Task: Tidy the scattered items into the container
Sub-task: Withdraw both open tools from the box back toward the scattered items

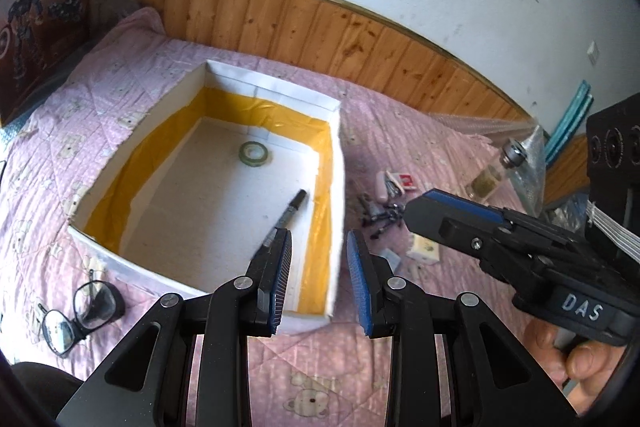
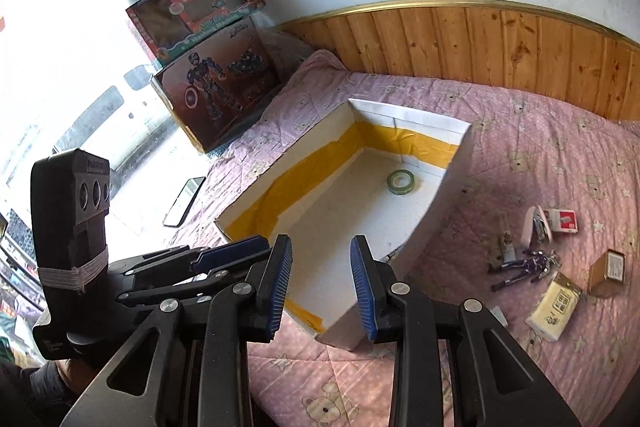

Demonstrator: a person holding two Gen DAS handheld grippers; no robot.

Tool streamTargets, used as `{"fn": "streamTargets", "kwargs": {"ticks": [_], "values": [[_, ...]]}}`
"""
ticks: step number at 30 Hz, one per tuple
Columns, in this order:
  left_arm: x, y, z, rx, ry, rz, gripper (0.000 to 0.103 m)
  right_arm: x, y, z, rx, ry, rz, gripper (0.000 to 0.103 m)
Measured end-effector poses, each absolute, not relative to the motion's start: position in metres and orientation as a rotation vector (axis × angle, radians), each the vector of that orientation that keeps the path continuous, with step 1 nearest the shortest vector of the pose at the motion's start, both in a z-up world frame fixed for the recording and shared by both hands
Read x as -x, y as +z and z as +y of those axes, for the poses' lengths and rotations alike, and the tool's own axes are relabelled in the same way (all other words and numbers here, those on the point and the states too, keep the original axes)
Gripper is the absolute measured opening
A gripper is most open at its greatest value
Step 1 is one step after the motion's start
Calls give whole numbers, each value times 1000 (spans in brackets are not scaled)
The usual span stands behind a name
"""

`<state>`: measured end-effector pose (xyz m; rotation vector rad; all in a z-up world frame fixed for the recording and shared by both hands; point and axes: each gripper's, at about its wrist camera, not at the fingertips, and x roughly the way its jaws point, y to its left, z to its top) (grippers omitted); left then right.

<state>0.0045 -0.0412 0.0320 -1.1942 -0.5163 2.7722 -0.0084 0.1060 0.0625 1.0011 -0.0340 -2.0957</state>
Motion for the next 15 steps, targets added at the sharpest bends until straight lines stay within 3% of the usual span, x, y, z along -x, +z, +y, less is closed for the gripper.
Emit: {"fn": "streamTargets", "kwargs": {"ticks": [10,15], "values": [[4,-5,47,1298,2590,-326,31,8,-21,205,-1211,-2238,-289,32],[14,-39,69,1416,2532,-321,36,22,-55,222,-1316,-2252,-244,33]]}}
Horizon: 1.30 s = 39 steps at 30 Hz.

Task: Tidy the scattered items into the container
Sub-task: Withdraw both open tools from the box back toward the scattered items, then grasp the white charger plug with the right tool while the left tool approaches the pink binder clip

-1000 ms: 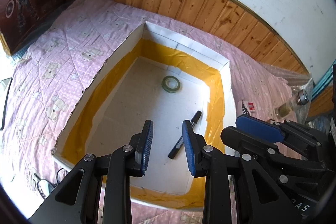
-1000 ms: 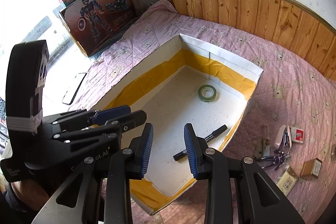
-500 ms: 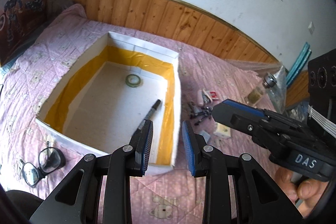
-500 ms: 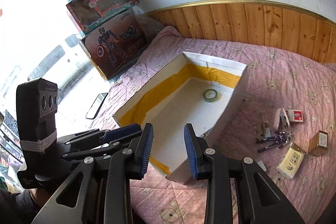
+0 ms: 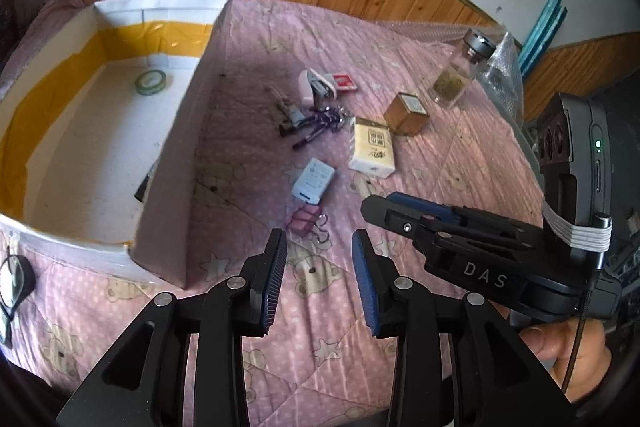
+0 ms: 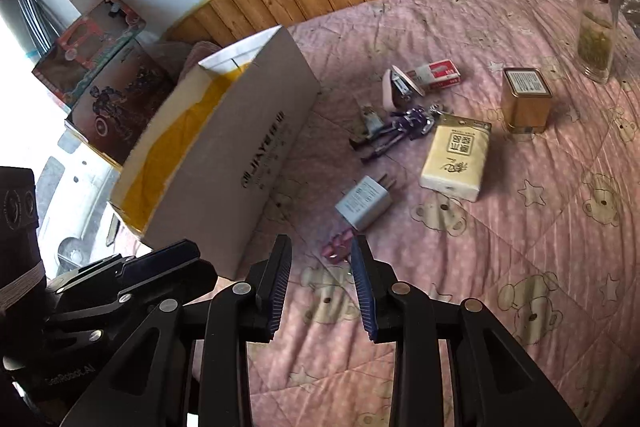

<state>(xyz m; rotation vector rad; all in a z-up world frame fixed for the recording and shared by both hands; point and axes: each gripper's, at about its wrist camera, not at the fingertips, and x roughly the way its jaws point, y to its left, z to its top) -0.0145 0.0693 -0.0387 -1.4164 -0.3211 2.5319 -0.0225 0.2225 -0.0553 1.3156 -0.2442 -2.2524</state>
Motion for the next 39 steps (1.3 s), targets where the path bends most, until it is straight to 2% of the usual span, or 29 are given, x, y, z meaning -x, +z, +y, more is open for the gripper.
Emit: {"fn": "streamTargets", "kwargs": {"ticks": [5,7,11,13,14,17,20,23,25,27,30,31,33,37,39], "values": [[19,-68,76,1511,2486,-351,36,47,-77,206,-1317,-2233,23,47],[23,-75,76,1533,2481,-369,36,59,-86,201,-1341,-2209,78,48],[32,-88,75,1577,2458,-406,37,79,-100,202,-1401,-2138,-89,48],[36,-95,77,1602,2443,-411,37,87,-110,197,-1444,-2120,-114,48],[37,-98,78,1611,2435,-410,37,89,-114,194,-1461,-2111,-100,48],[40,-102,79,1621,2423,-410,37,97,-124,193,-1503,-2126,-9,30],[45,-106,80,1614,2408,-426,37,102,-118,208,-1502,-2266,80,29],[49,-109,82,1613,2396,-438,38,106,-118,223,-1524,-2260,-59,30],[50,-110,82,1614,2392,-456,38,105,-117,223,-1524,-2240,-142,38],[51,-111,80,1613,2392,-481,42,104,-114,217,-1501,-2260,-139,59],[55,-112,81,1617,2400,-512,46,109,-117,205,-1480,-2334,-28,61],[57,-113,82,1617,2403,-519,46,112,-122,204,-1494,-2334,-18,60],[61,-115,87,1616,2416,-507,46,114,-125,206,-1487,-2360,14,36],[68,-125,90,1617,2478,-459,46,107,-123,230,-1515,-2315,-77,31],[68,-125,88,1613,2510,-413,40,96,-121,244,-1523,-2310,-136,31]]}}
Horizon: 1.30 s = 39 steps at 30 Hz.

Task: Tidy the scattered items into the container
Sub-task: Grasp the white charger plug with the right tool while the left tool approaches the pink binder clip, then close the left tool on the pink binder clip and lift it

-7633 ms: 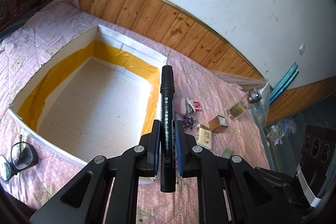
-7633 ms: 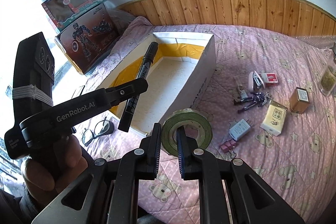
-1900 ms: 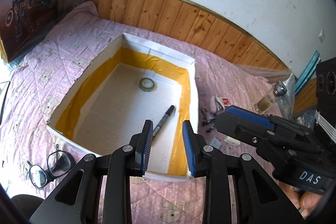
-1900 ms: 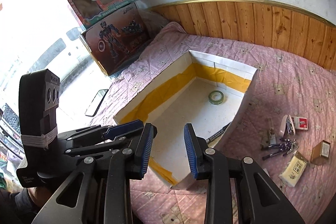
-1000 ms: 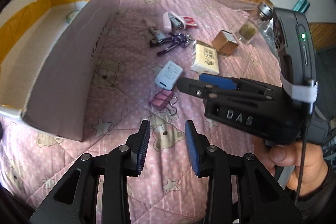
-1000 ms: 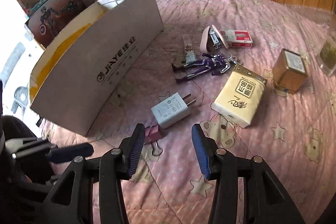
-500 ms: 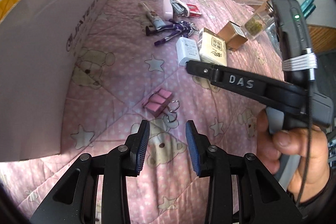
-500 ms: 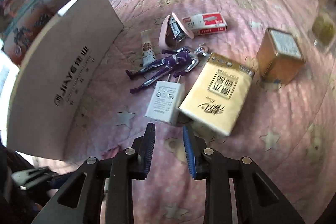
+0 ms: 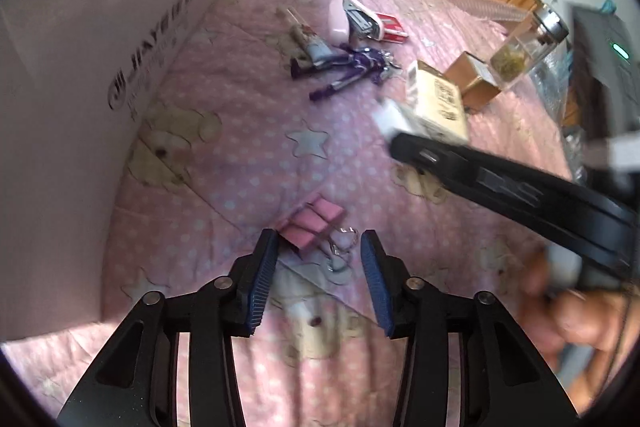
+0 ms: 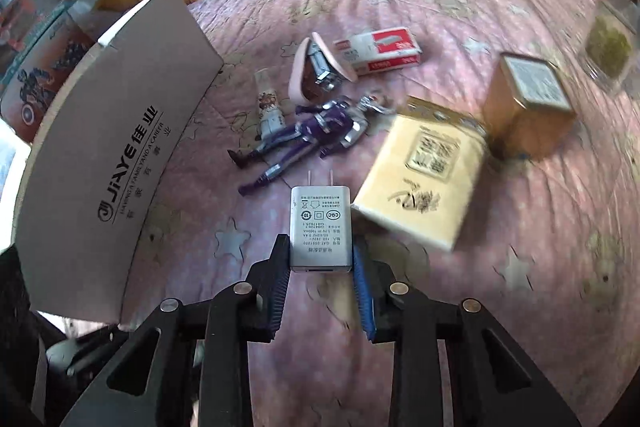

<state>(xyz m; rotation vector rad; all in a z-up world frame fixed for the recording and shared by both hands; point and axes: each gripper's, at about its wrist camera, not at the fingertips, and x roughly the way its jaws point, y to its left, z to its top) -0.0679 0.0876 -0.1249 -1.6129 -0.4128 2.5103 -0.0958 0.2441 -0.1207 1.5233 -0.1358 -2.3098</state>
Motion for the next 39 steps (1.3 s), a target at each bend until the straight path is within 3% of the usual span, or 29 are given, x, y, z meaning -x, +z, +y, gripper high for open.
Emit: {"fn": "streamTargets", "kwargs": {"ticks": [6,10,18,27,30,35,39], "values": [[59,-125,67,1630,2540,-479,39,61,-122,264,-1546,-2263,-255,31],[61,-124,73,1627,2488,-576,46,62,-119,256,-1543,-2265,-240,31],[74,-124,81,1659,2601,-367,48,70,-121,252,-1550,-2277,-251,31],[68,-124,78,1657,2545,-444,46,71,-127,255,-1562,-2249,-309,31],[70,-122,77,1701,2682,-307,48,71,-128,256,-1564,-2245,-321,31],[65,-113,65,1636,2650,-472,46,72,-128,255,-1564,-2240,-330,31],[63,-110,81,1593,2602,-472,46,72,-129,254,-1563,-2241,-335,31]]}}
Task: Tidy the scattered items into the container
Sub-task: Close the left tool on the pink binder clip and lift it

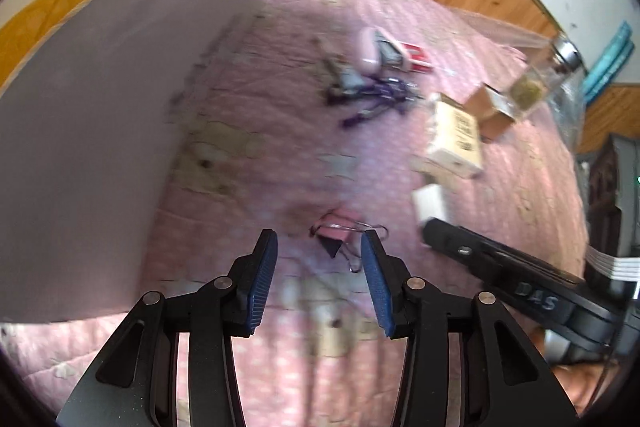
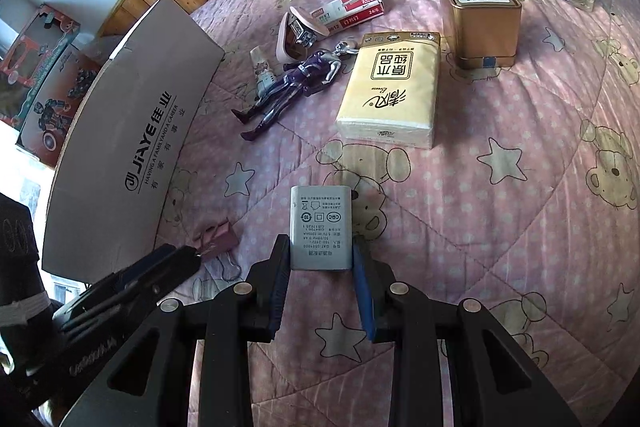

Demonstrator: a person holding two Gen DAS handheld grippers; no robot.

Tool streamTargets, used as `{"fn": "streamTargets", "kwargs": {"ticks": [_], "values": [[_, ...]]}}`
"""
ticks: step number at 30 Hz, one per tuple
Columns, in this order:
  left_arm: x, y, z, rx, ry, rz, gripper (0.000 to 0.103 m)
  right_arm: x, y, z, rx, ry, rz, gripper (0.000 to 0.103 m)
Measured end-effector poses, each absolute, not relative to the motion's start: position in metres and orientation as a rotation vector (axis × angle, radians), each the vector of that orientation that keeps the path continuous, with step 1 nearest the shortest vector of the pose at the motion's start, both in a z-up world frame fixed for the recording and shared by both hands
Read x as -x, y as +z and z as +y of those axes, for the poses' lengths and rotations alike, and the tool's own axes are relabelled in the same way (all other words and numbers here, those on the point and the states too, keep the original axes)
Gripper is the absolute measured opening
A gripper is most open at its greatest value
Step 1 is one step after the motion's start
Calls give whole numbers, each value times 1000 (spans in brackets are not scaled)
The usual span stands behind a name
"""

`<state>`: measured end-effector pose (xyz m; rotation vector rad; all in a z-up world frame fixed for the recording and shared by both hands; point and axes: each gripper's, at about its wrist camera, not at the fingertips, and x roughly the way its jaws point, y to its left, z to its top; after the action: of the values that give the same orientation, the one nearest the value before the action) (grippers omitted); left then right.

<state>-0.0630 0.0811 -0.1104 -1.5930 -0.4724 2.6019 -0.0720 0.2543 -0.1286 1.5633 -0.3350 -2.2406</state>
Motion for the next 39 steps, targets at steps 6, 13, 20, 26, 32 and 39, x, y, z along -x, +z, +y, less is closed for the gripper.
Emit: {"fn": "streamTargets", "kwargs": {"ticks": [6,13,20,26,32,39], "values": [[78,-121,95,1644,2581,-534,46,75,-131,259,-1569,-2231,-388,31],[82,-128,96,1639,2577,-575,46,78,-131,263,-1570,-2230,-400,31],[87,-128,107,1603,2683,-400,39,74,-131,265,-1577,-2228,-415,31],[79,-127,96,1548,2675,-454,38,73,-134,264,-1574,-2230,-410,31],[71,-115,91,1527,2695,-446,38,70,-128,259,-1546,-2233,-384,31],[62,-98,92,1504,2712,-394,38,66,-120,250,-1527,-2241,-351,31]]}}
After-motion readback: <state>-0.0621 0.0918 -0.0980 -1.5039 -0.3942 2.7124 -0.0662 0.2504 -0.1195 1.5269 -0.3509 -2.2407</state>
